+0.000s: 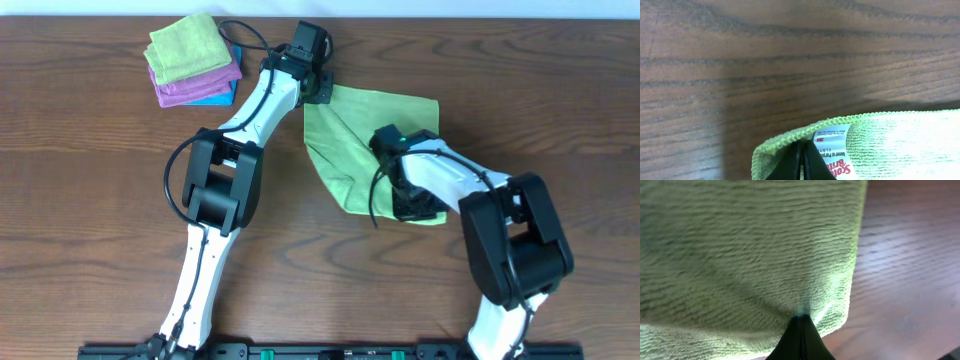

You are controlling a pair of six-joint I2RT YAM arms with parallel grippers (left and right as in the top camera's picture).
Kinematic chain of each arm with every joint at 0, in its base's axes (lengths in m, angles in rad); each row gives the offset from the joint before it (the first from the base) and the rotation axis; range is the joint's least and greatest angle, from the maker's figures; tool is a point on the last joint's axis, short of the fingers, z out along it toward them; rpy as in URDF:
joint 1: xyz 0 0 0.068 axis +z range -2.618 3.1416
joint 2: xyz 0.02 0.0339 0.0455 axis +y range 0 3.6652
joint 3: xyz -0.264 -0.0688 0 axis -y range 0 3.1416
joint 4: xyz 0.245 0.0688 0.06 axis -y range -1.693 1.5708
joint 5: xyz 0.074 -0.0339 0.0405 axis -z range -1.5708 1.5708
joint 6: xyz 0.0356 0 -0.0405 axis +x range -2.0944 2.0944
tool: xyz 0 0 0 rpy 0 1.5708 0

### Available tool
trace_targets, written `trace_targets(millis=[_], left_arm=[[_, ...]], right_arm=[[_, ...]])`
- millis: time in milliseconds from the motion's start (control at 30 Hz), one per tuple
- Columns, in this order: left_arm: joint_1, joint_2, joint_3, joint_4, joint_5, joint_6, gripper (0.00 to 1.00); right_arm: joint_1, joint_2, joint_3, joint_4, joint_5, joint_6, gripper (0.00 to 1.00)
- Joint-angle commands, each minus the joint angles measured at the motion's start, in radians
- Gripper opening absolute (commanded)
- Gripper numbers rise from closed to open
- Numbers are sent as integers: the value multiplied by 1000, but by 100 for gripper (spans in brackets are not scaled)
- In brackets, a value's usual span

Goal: Fold the cloth

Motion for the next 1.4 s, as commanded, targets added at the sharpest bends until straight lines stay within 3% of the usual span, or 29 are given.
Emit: trace_targets(millis=[0,233,300,367,500,600,900,1367], left_arm=[[-5,51,-43,-48,0,-8,6],[-4,42,-43,-34,0,-6,6],[-4,42,-43,-29,0,-6,6],[-4,42,-43,-27,0,-6,6],[-4,42,-43,-24,0,-3,6],[-4,42,-43,-18,0,-3,6],[-4,20,-43,-2,2,-3,6],[-4,-133,-43,-14,0,1,6]], right_arm=[[-56,76,-51,15,-37,19,1],[-55,70,-51,23,-101,19,1],[-53,68,-50,22,-136,18,7],[-52,56,-49,23,-169,19,26],[-48,-12,-48,27,-198,18,75],[-48,-103,-48,33,-198,18,94],[-50,-301,-48,36,-174,13,96],[-50,-323,-48,7,-151,12,99]])
